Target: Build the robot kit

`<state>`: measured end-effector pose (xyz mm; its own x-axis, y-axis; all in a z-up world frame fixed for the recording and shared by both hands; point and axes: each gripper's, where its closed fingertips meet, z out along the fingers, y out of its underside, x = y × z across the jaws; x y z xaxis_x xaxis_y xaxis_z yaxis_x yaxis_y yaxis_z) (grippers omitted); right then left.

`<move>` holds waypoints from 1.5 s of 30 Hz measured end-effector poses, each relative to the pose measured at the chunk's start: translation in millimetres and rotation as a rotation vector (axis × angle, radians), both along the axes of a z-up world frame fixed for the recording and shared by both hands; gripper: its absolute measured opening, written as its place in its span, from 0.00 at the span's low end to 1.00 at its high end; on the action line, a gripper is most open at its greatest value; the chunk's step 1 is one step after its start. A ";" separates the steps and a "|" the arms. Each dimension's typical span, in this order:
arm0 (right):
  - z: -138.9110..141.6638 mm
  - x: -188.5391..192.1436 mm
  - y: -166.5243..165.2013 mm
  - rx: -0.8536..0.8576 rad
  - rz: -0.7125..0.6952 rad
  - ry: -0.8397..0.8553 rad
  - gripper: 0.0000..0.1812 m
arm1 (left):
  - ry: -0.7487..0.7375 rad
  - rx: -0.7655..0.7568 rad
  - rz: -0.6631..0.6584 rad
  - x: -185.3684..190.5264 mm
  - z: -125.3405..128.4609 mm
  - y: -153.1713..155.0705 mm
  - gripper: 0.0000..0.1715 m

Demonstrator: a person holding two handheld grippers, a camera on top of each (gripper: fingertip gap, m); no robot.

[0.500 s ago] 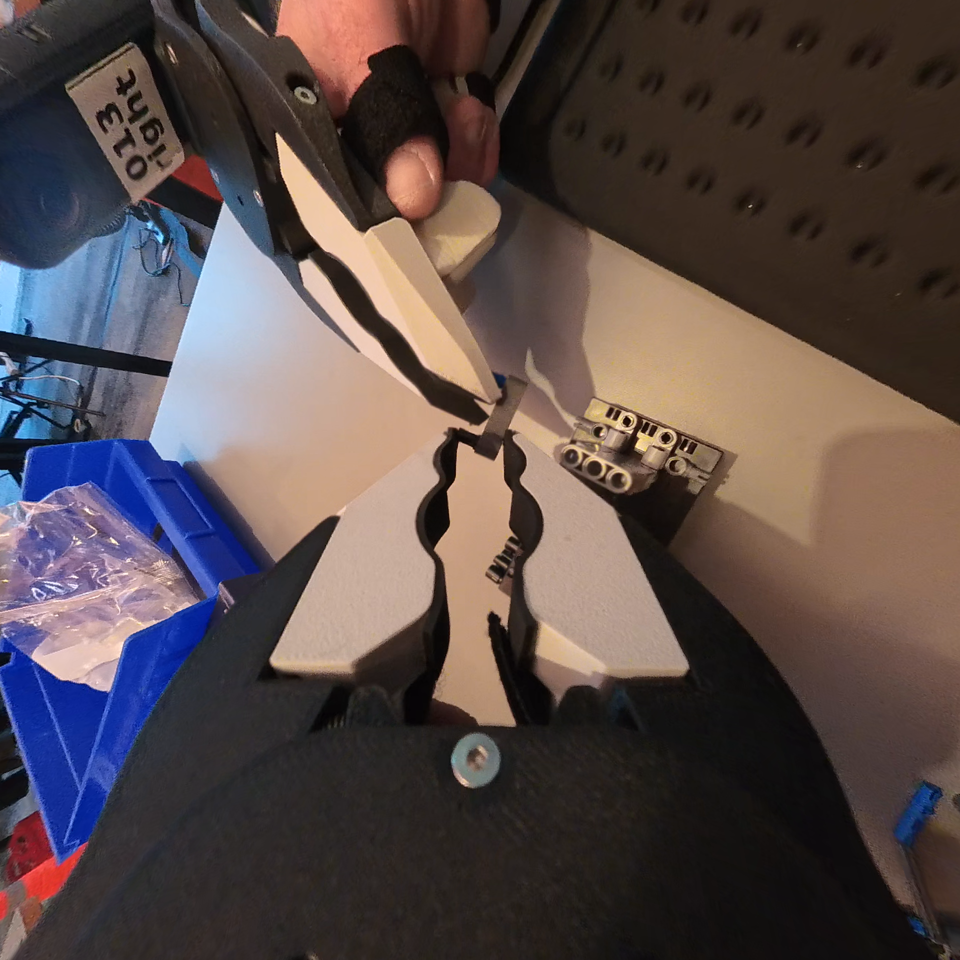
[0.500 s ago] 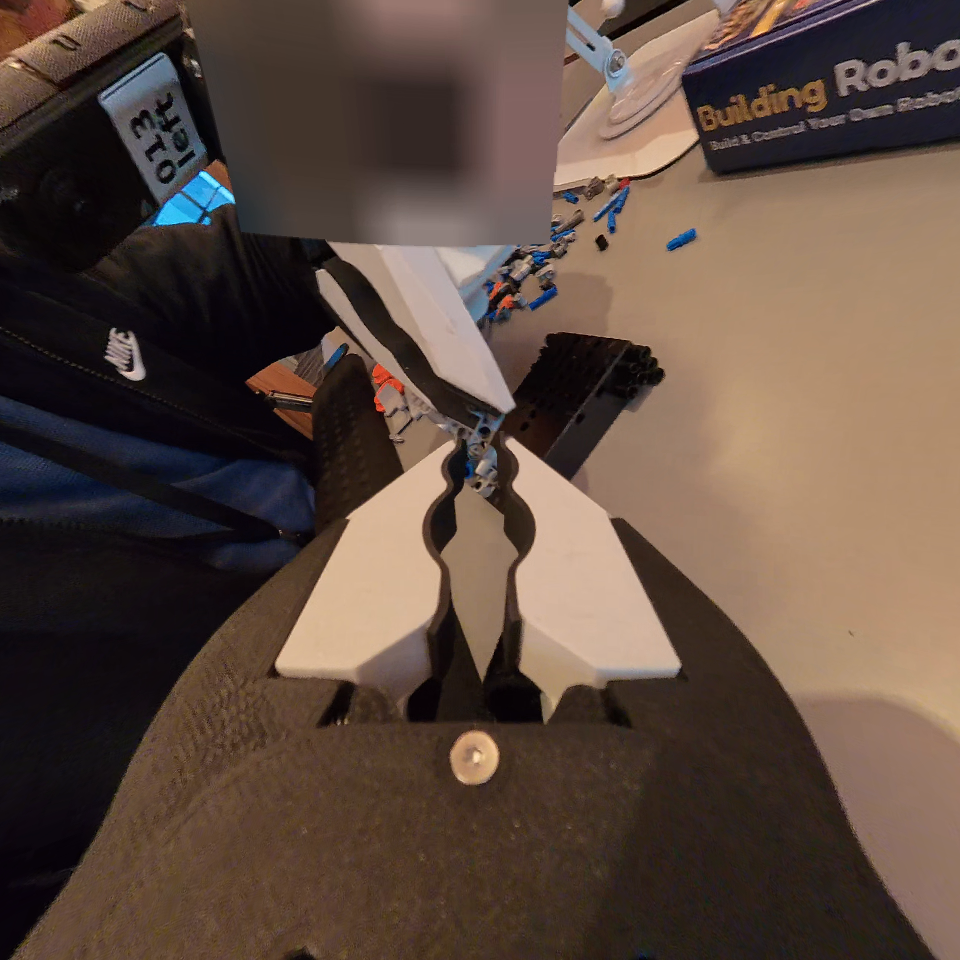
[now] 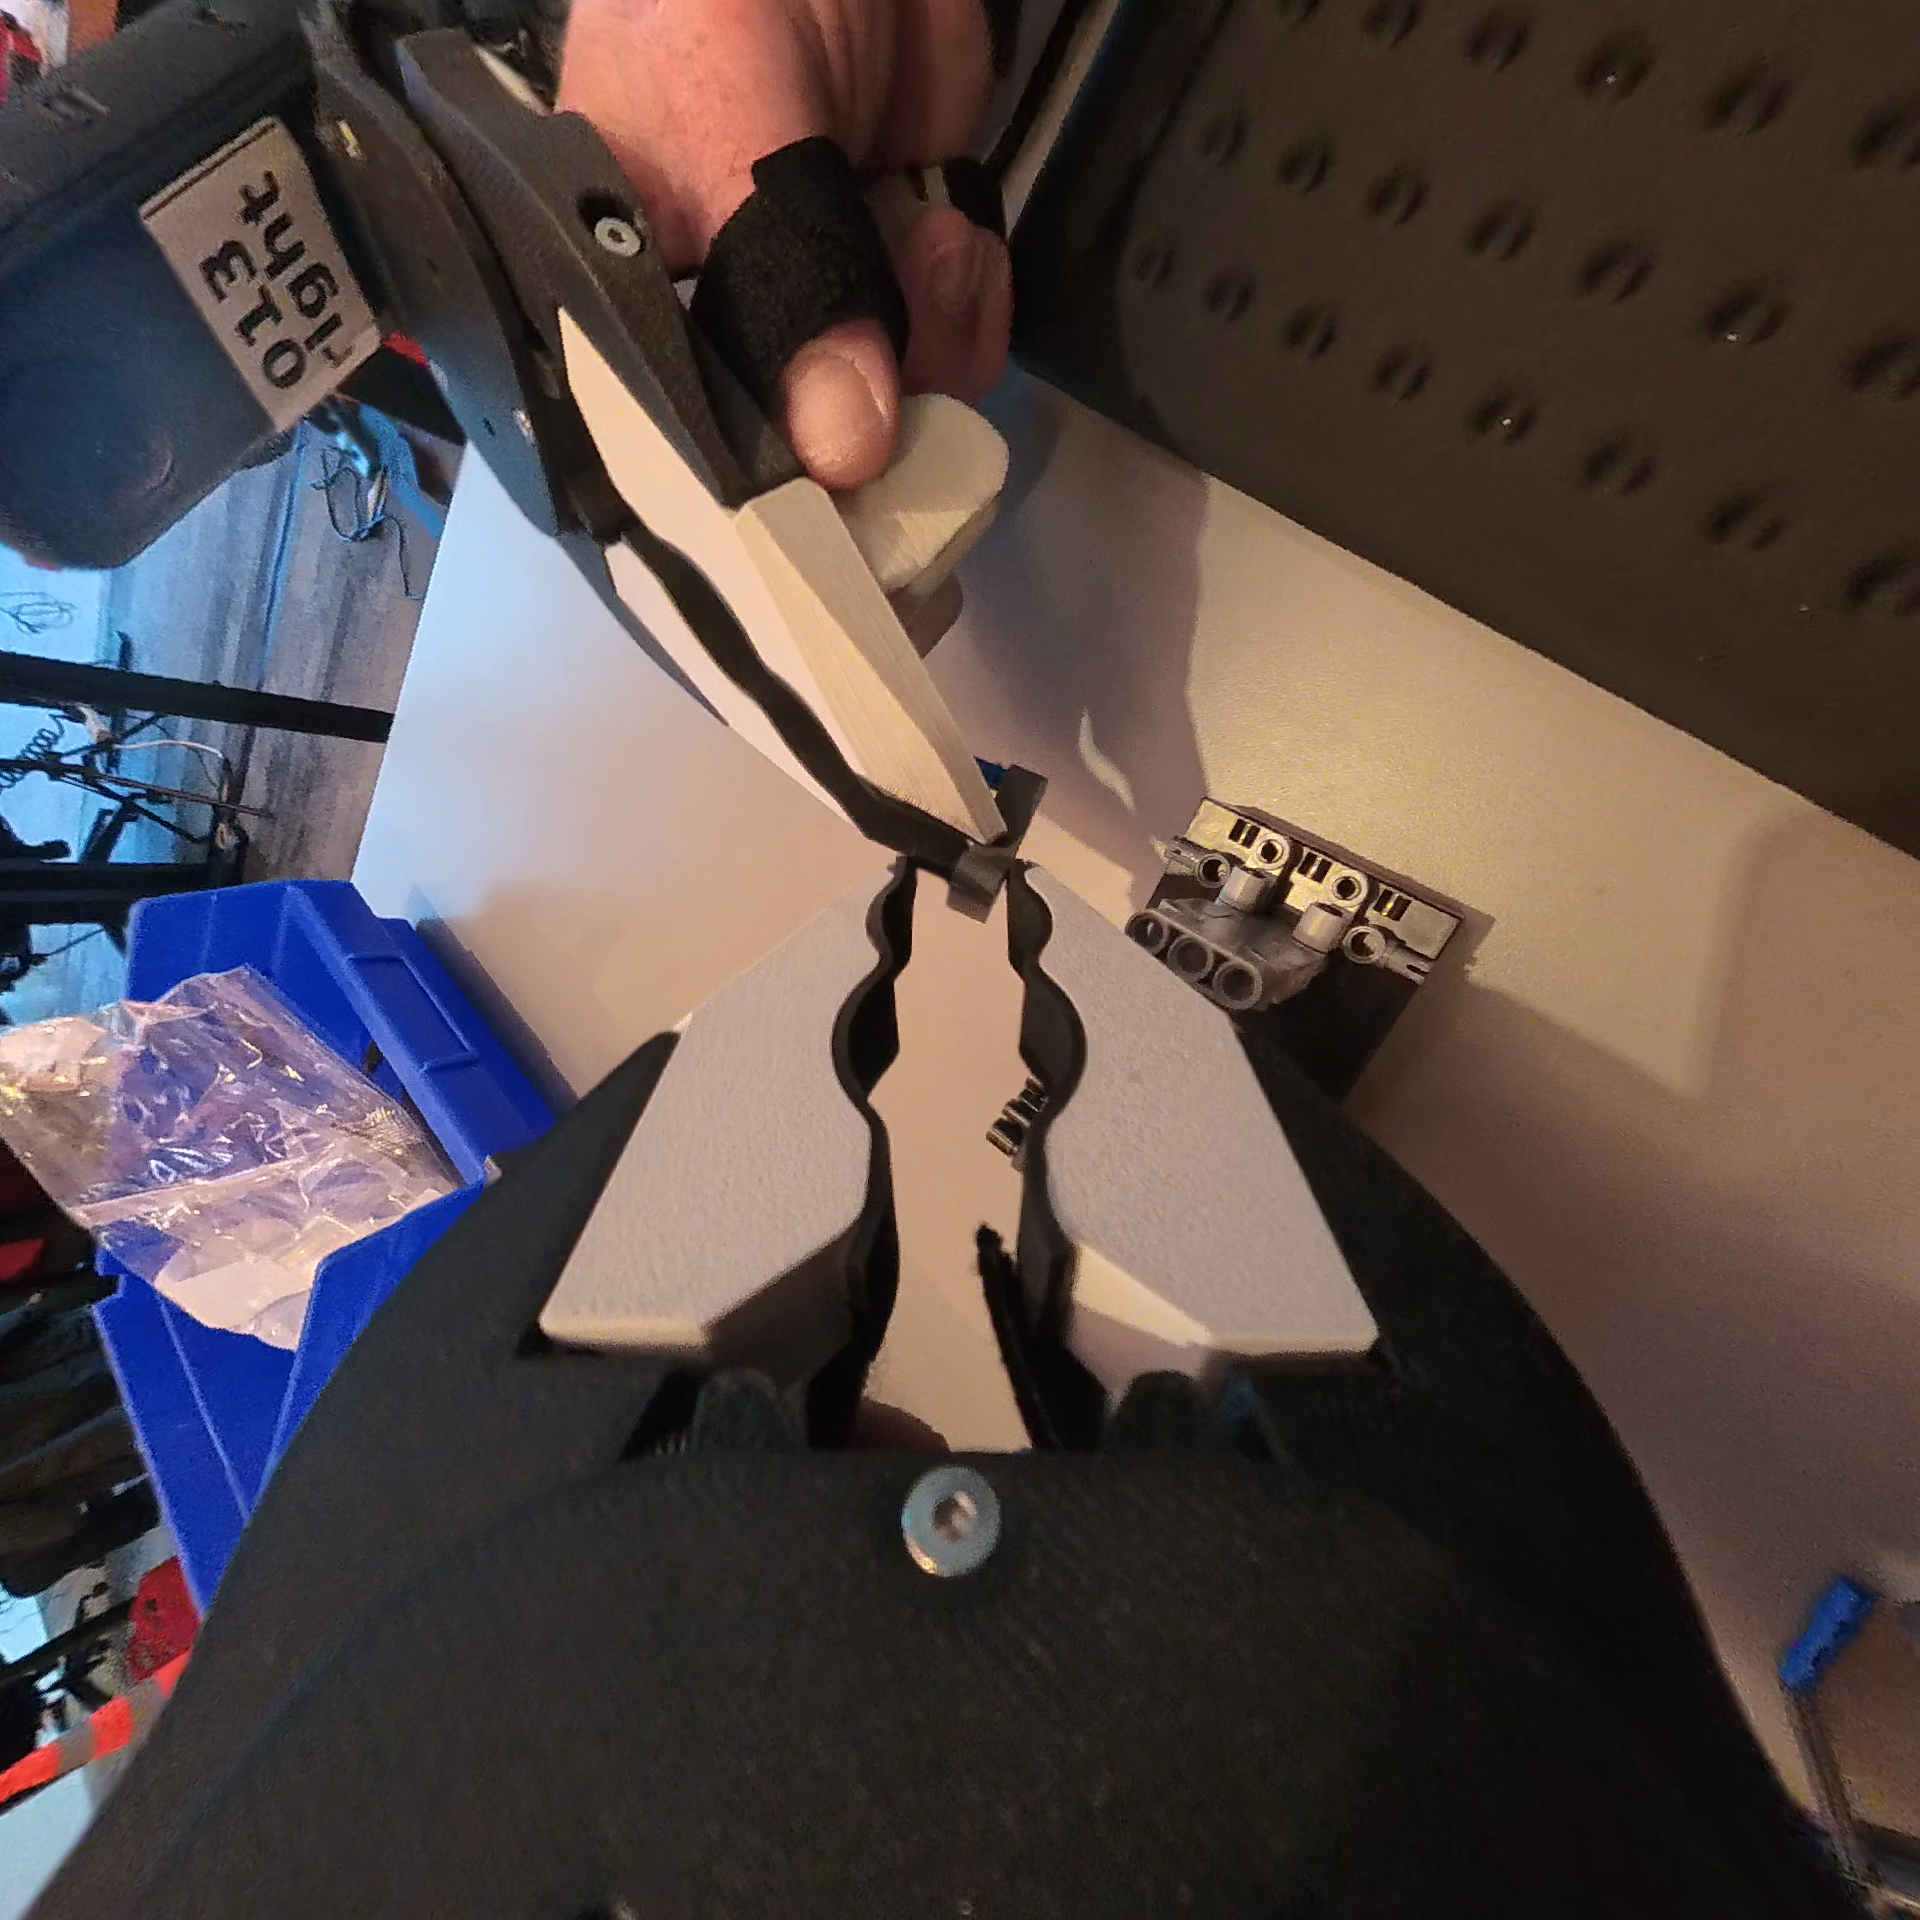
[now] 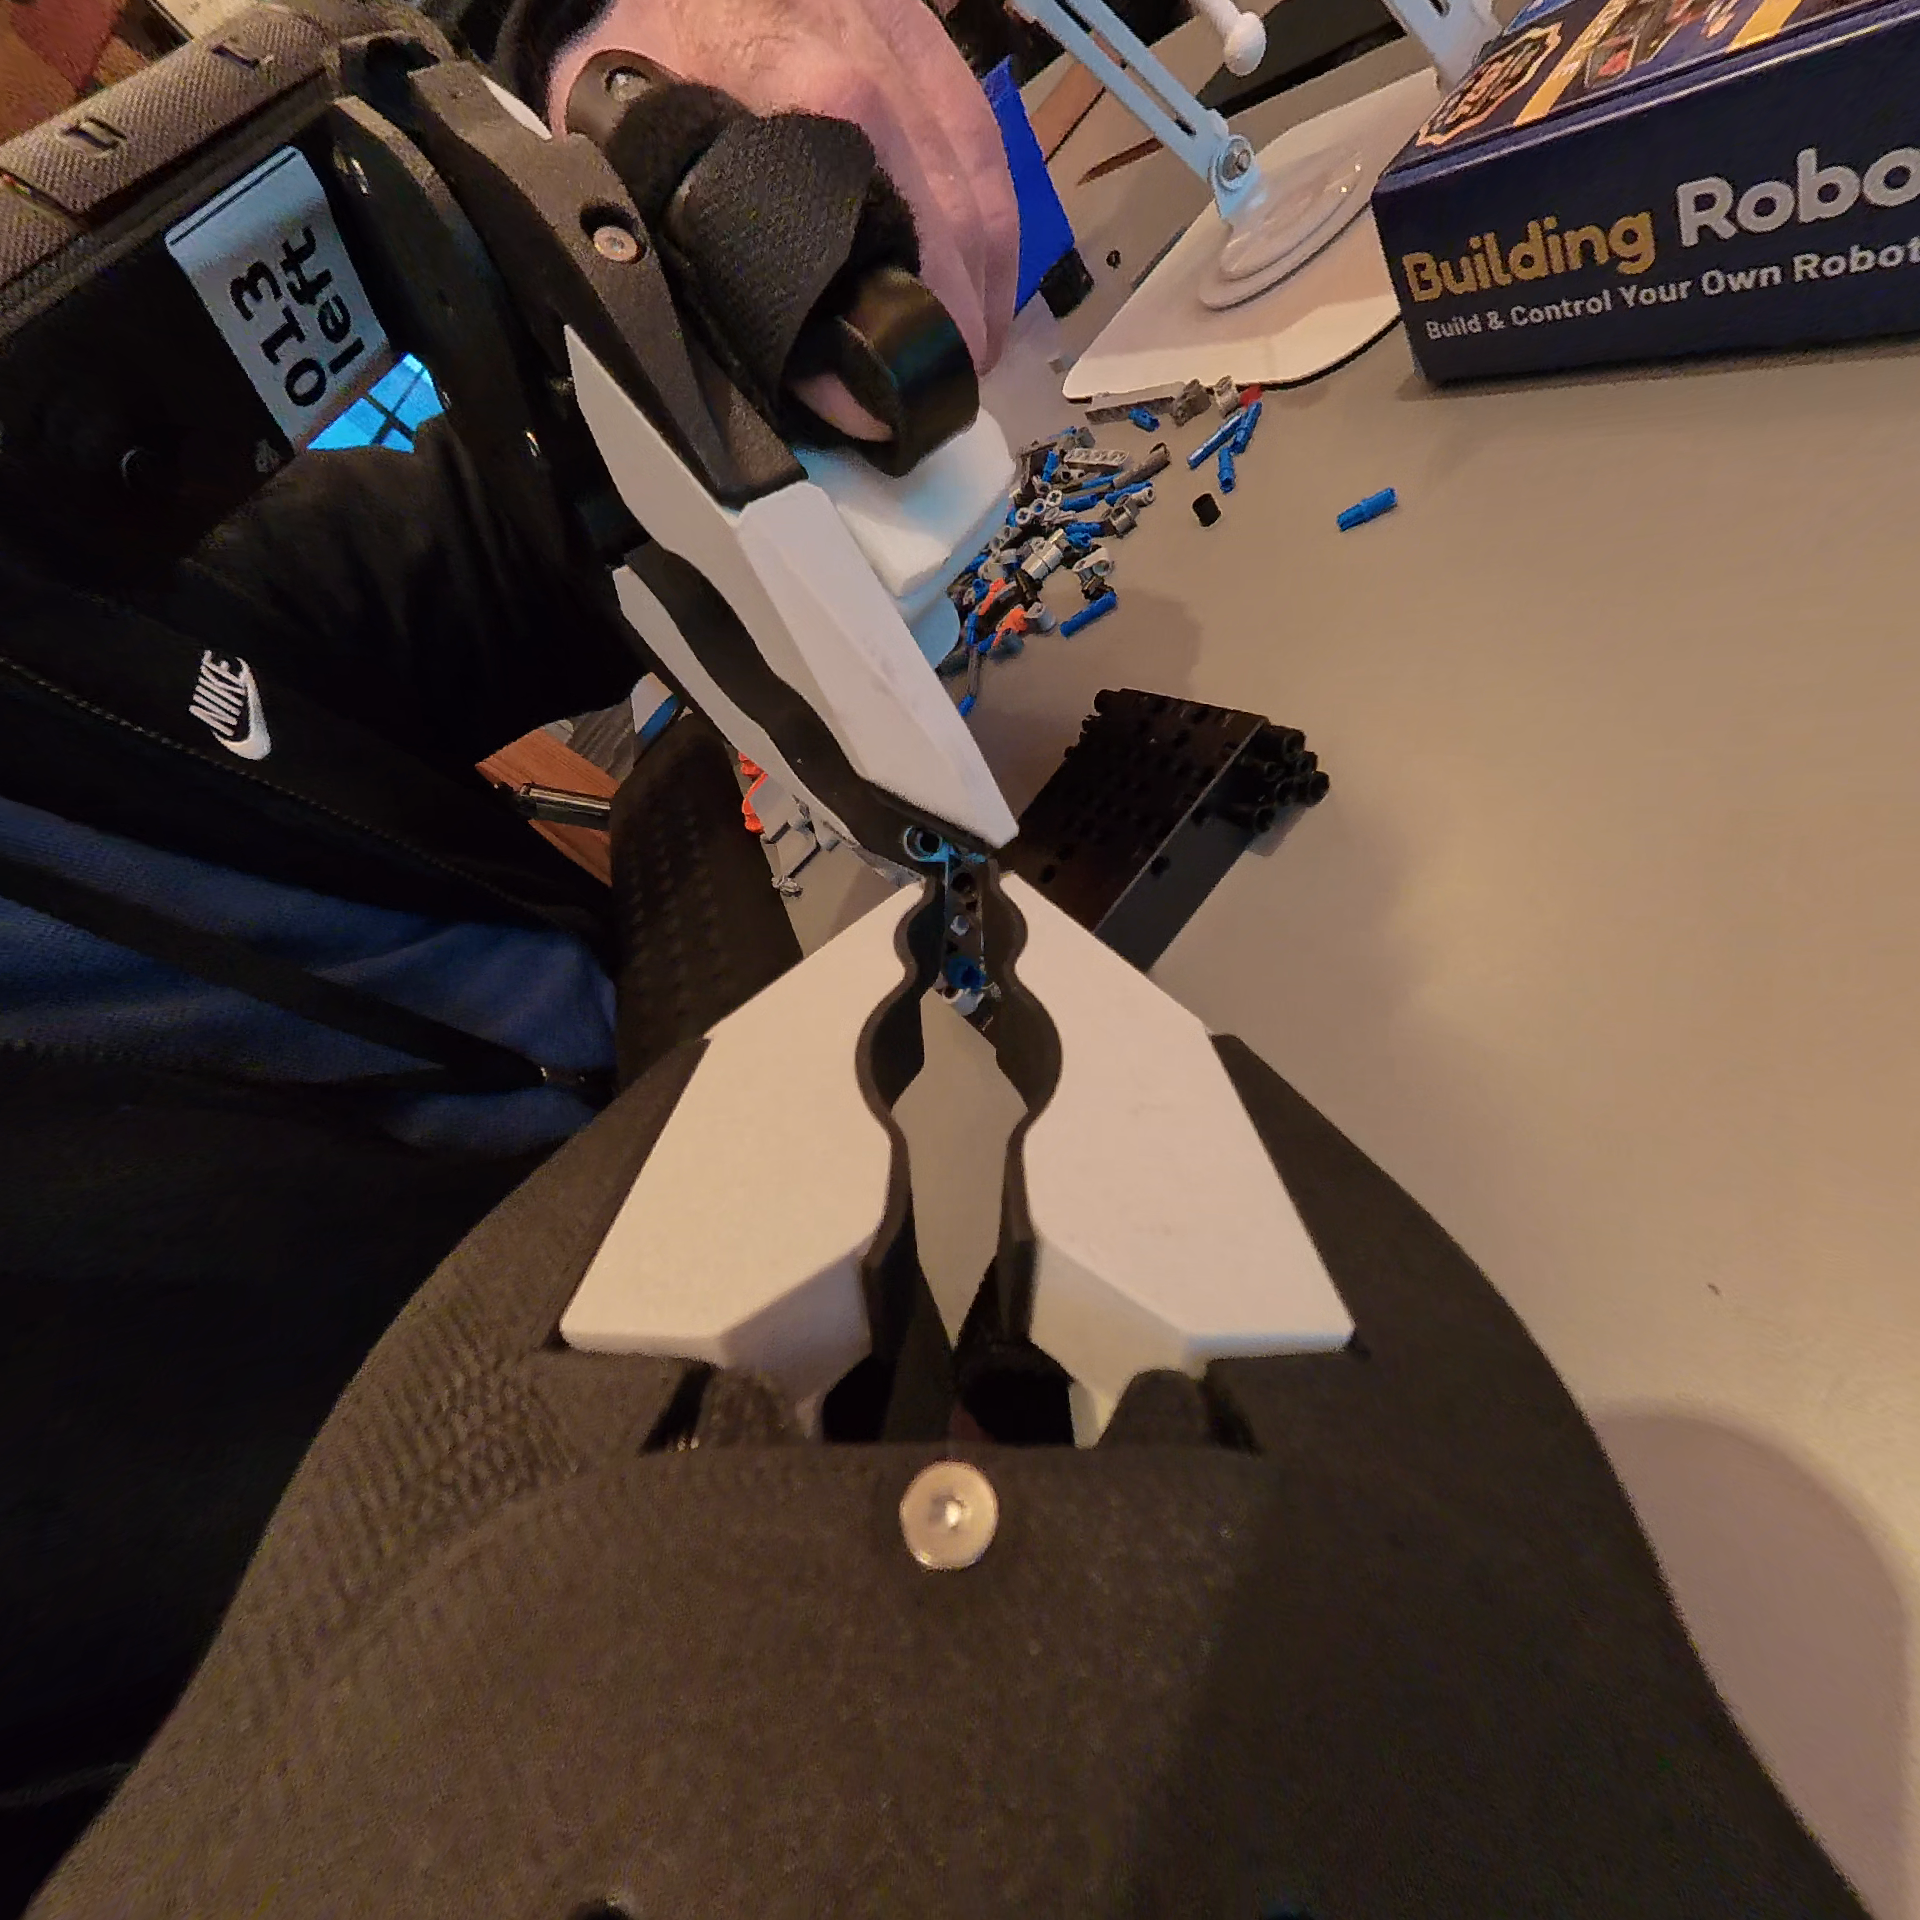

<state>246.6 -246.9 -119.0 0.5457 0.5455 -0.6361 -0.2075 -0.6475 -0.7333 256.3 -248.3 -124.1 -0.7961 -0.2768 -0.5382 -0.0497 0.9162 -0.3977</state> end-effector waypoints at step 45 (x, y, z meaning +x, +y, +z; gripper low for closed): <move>6.3 -28.8 5.8 -0.039 -0.058 0.099 0.03 | -0.135 -0.461 0.784 -64.2 -15.2 11.1 0.03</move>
